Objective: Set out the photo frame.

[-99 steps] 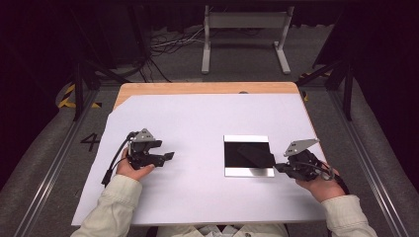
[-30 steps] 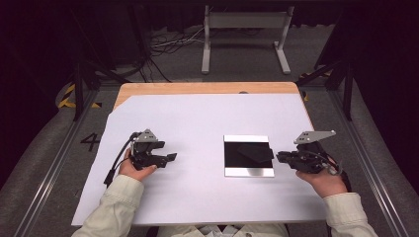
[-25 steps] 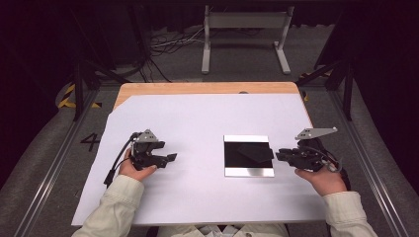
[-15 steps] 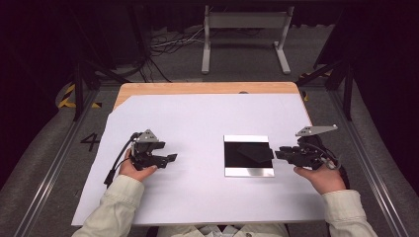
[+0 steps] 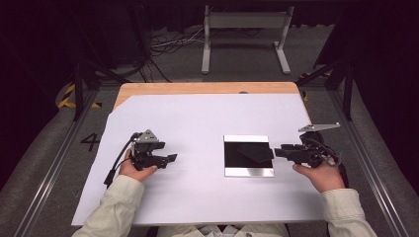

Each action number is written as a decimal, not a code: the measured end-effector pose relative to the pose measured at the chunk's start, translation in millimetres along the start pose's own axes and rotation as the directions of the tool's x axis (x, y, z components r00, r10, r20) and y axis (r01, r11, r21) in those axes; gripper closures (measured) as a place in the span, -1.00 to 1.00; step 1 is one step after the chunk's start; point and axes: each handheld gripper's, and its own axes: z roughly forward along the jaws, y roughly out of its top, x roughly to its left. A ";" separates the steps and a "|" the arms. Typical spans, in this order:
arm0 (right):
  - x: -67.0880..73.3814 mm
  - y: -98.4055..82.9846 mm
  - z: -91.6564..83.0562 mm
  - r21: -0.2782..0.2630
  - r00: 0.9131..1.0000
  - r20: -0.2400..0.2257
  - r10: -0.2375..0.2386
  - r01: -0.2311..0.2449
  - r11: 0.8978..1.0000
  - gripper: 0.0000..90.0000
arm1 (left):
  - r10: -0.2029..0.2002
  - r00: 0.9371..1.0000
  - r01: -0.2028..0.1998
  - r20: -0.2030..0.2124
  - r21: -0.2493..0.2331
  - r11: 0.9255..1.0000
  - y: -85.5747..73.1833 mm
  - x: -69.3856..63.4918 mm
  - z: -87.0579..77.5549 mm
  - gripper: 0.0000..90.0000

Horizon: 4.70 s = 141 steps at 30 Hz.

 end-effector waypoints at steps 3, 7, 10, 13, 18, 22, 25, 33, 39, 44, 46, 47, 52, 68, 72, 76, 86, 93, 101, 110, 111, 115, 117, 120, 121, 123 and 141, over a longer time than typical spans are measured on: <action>-2.9 0.5 0.5 -0.004 0.999 -0.012 0.052 -0.052 0.999 0.23 | -0.002 1.000 0.002 0.000 0.000 1.000 -0.2 -0.2 0.4 -0.34; -5.7 0.2 1.5 -0.001 0.996 -0.019 0.088 -0.088 0.996 0.20 | -0.005 1.000 0.005 0.000 0.000 1.000 -0.3 -0.6 0.9 -0.34; -8.6 -0.2 2.0 0.000 0.992 -0.029 0.123 -0.123 0.992 0.17 | -0.006 1.000 0.006 0.002 0.000 1.000 -0.4 -0.8 0.9 -0.34; -9.6 -0.5 2.5 -0.005 0.987 -0.043 0.154 -0.154 0.988 0.12 | -0.002 1.000 0.002 0.001 0.000 1.000 -0.3 -0.7 0.8 -0.34; -12.2 -1.4 3.4 -0.012 0.974 -0.086 0.211 -0.213 0.977 0.04 | 0.000 1.000 0.000 0.001 0.001 1.000 -0.3 -0.4 0.4 -0.34; -13.9 -2.8 4.4 -0.018 0.963 -0.108 0.245 -0.249 0.968 -0.01 | -0.002 1.000 0.002 0.003 0.000 1.000 -0.3 -0.5 0.2 -0.34; -14.3 -5.8 7.3 -0.025 0.948 -0.165 0.274 -0.282 0.959 -0.02 | -0.001 1.000 0.001 0.003 0.000 1.000 -0.3 -0.6 0.3 -0.34; -14.1 -9.3 14.4 -0.018 0.925 -0.211 0.316 -0.327 0.945 -0.06 | -0.001 1.000 0.001 0.003 0.000 1.000 -0.2 -0.8 0.3 -0.34; -15.2 -13.5 21.1 -0.011 0.899 -0.252 0.357 -0.372 0.928 -0.06 | 0.003 1.000 -0.003 0.000 0.005 1.000 -0.1 -1.2 0.5 -0.34; -15.5 -16.5 26.0 -0.004 0.888 -0.268 0.374 -0.390 0.921 -0.07 | 0.003 1.000 -0.003 0.000 0.004 1.000 -0.3 -1.6 0.8 -0.34; -15.1 -16.6 26.8 0.001 0.887 -0.267 0.378 -0.392 0.920 -0.07 | 0.004 1.000 -0.004 -0.003 0.006 1.000 -0.2 -1.7 0.9 -0.34; -14.7 -16.8 27.8 0.002 0.886 -0.268 0.378 -0.391 0.920 -0.08 | 0.005 1.000 -0.005 -0.003 0.007 1.000 -0.3 -1.8 1.1 -0.34; -11.9 -17.3 32.5 0.016 0.886 -0.269 0.378 -0.389 0.921 -0.08 | 0.004 1.000 -0.004 -0.006 0.007 1.000 -0.4 -2.3 1.5 -0.34; -2.4 -15.4 46.3 0.050 0.877 -0.280 0.390 -0.392 0.919 -0.11 | 0.013 1.000 -0.013 -0.013 0.012 1.000 -0.6 -2.3 2.6 -0.35; -1.4 -15.0 48.4 0.053 0.878 -0.281 0.387 -0.388 0.920 -0.10 | 0.013 1.000 -0.012 -0.012 0.014 1.000 -0.6 -2.6 2.6 -0.35; -1.2 -14.4 51.3 0.062 0.878 -0.281 0.386 -0.385 0.921 -0.07 | 0.012 1.000 -0.012 -0.011 0.015 1.000 -0.7 -2.6 2.8 -0.35; 0.8 -12.2 54.8 0.085 0.892 -0.271 0.362 -0.352 0.932 0.24 | 0.017 1.000 -0.017 -0.012 0.020 1.000 -0.7 -2.8 3.4 -0.35; 2.1 -11.2 53.8 0.087 0.898 -0.271 0.347 -0.336 0.938 0.33 | 0.020 1.000 -0.020 -0.014 0.022 1.000 -0.6 -3.0 3.6 -0.35; 3.6 -10.5 53.3 0.083 0.902 -0.265 0.341 -0.331 0.940 0.36 | 0.017 1.000 -0.016 -0.012 0.023 1.000 -0.8 -2.9 3.8 -0.35; 8.4 -8.8 49.3 0.075 0.912 -0.271 0.308 -0.299 0.951 0.44 | 0.018 1.000 -0.018 -0.013 0.023 1.000 -0.9 -2.8 3.9 -0.35; 9.0 -8.6 48.7 0.074 0.913 -0.274 0.301 -0.292 0.954 0.45 | 0.018 1.000 -0.018 -0.013 0.023 1.000 -0.9 -2.8 3.8 -0.35; 12.3 -7.6 46.3 0.071 0.921 -0.273 0.279 -0.270 0.960 0.47 | 0.016 1.000 -0.016 -0.011 0.023 1.000 -0.9 -2.9 3.8 -0.35; 13.3 -7.2 45.2 0.071 0.923 -0.274 0.271 -0.261 0.963 0.48 | 0.015 1.000 -0.015 -0.010 0.022 1.000 -1.0 -2.9 3.8 -0.35; 14.8 -6.5 42.9 0.072 0.926 -0.278 0.256 -0.246 0.967 0.50 | 0.015 1.000 -0.014 -0.010 0.022 1.000 -1.0 -2.9 3.7 -0.35; 15.3 -6.4 42.2 0.071 0.926 -0.280 0.251 -0.241 0.968 0.51 | 0.015 1.000 -0.014 -0.009 0.021 1.000 -1.0 -2.9 3.7 -0.35; 16.8 -5.8 40.0 0.073 0.929 -0.281 0.240 -0.229 0.971 0.53 | 0.014 1.000 -0.014 -0.009 0.021 1.000 -1.0 -2.8 3.7 -0.35; 33.3 -1.2 31.6 0.042 0.929 -0.345 0.134 -0.128 0.991 0.81 | 0.016 1.000 -0.016 -0.010 0.023 1.000 -1.1 -3.0 4.0 -0.35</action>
